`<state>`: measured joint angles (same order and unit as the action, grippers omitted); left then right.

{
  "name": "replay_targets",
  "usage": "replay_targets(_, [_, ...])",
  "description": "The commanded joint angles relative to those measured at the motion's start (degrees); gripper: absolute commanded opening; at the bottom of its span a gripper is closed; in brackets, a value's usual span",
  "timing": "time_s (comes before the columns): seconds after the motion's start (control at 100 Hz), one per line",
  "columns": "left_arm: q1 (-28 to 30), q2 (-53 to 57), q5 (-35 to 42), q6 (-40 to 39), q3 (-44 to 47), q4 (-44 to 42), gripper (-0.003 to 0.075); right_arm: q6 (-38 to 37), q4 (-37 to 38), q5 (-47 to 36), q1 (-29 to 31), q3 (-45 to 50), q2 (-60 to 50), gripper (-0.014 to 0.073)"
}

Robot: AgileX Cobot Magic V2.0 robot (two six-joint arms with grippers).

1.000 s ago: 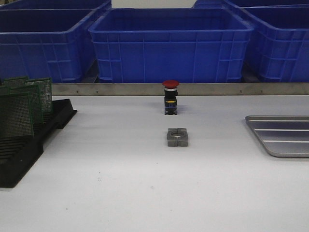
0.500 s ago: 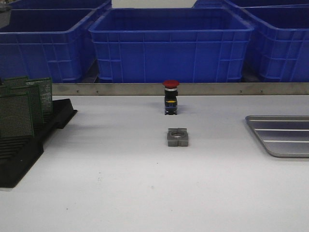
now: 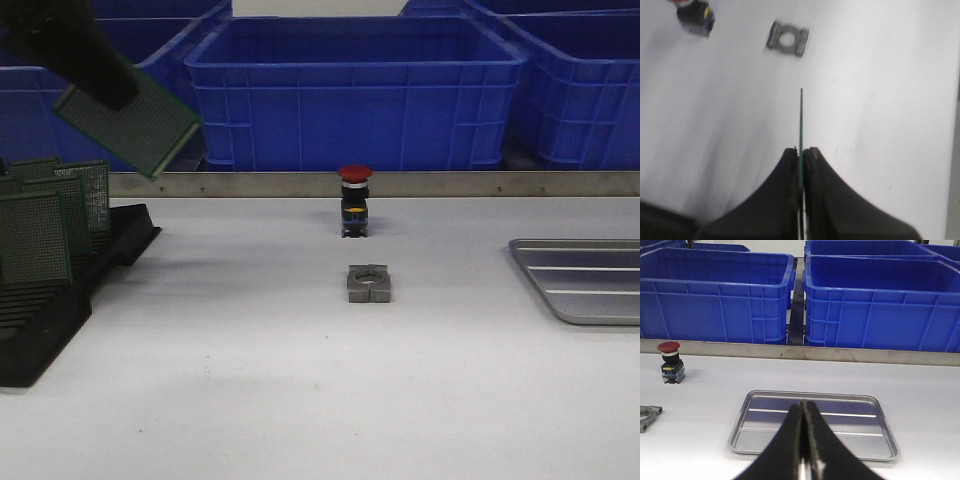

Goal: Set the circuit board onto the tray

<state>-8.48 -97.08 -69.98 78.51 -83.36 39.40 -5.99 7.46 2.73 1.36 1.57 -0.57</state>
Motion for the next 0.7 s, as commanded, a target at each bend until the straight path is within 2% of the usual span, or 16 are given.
replay_targets(0.0, [-3.05, 2.81, -3.11, 0.26, -1.95, 8.89, -0.0020, 0.11, 0.76, -4.12, 0.03, -0.73, -1.53, -0.0113])
replay_targets(0.14, [-8.00, 2.81, -3.11, 0.26, -1.95, 12.65, -0.0020, 0.11, 0.76, -4.12, 0.03, -0.73, -1.53, -0.0113])
replay_targets(0.43, [-17.81, 2.81, -3.11, 0.26, -1.95, 13.95, -0.0020, 0.11, 0.76, -4.12, 0.03, -0.73, -1.53, -0.0113])
replay_targets(0.69, [-20.43, 2.81, -3.11, 0.26, -1.95, 14.58, -0.0020, 0.11, 0.76, -4.17, 0.02, -0.73, -1.53, -0.0113])
